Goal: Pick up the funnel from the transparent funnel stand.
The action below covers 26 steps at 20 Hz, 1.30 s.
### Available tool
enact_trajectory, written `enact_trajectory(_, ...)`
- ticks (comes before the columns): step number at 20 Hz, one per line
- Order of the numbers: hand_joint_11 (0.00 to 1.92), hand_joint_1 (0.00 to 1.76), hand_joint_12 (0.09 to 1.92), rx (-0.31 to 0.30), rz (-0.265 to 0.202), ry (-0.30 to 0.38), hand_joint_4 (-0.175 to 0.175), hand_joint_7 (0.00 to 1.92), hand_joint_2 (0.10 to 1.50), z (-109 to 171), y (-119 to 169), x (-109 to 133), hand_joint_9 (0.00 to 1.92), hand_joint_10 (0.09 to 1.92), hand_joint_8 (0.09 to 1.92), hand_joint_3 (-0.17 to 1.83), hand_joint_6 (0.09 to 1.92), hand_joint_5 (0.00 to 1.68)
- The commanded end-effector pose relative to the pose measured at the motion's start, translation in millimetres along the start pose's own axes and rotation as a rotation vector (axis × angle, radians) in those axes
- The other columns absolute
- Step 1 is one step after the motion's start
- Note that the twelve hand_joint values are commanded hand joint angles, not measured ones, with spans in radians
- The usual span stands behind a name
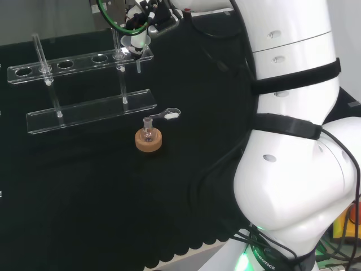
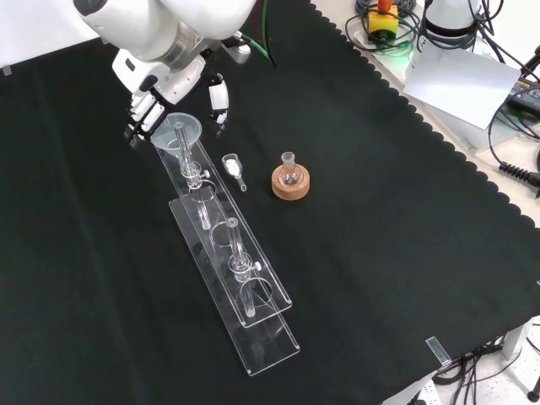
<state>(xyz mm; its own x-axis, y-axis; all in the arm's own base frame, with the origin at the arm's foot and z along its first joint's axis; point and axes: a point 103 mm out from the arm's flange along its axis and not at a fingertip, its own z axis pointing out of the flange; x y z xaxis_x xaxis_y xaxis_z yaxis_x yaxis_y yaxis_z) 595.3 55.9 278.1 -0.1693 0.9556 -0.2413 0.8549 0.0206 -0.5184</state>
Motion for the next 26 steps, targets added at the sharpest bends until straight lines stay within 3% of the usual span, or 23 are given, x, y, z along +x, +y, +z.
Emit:
enact_trajectory(1, 0.47, 0.72, 1.42, -0.01, -0.002, 0.001, 0.032, 0.0, 0.65, 1.4, 0.7, 0.0, 0.17, 0.86, 0.39, 0.59, 0.09, 0.11)
enact_trajectory(8, 0.46, 0.71, 1.42, -0.022, -0.001, -0.006, 0.032, 0.0, 0.65, 1.5, 2.4, -0.9, 0.19, 0.86, 0.39, 0.59, 0.09, 0.11)
enact_trajectory(16, 0.49, 0.69, 1.41, -0.004, -0.007, -0.016, 0.025, 0.0, 0.65, 1.7, 7.3, -0.8, 0.44, 0.74, 0.56, 0.62, 0.09, 0.12)
enact_trajectory(26, 0.49, 0.7, 1.41, -0.003, -0.004, -0.041, 0.02, 0.0, 0.66, 2.2, 12.5, 1.3, 0.51, 0.7, 0.66, 0.62, 0.09, 0.2)
